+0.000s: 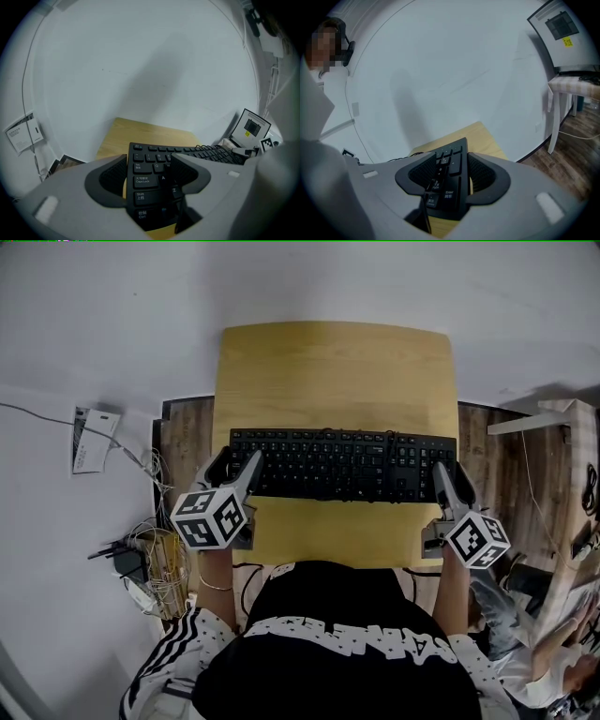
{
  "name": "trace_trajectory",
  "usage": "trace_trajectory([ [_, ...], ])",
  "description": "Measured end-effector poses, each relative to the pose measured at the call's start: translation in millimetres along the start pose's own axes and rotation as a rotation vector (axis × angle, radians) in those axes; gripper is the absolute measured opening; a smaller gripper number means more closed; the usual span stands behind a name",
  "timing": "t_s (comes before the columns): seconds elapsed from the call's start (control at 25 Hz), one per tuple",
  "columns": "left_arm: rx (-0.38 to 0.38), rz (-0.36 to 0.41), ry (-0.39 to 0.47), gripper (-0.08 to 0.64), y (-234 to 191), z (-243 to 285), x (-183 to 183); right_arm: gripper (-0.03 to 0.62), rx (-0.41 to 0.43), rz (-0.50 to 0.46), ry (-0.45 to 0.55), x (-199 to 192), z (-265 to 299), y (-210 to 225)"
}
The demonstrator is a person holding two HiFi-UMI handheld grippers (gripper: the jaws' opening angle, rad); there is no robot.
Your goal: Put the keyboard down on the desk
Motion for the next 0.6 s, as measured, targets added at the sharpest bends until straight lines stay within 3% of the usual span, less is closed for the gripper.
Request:
trace_trajectory([
  [0.6,0.031,-0.041,-0.071,0.273,-11,20,-17,0.213,-0.017,0.007,-0.078,-15,23,12],
])
Point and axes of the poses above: the fingertips, and each gripper's own axes: z forward along the fingers, y to its right, x out of its top, the point moved 10 cm from there along -z, backward along the fingers, and after that the axes turned 10 degrees about -x, right-handed, at the moved point
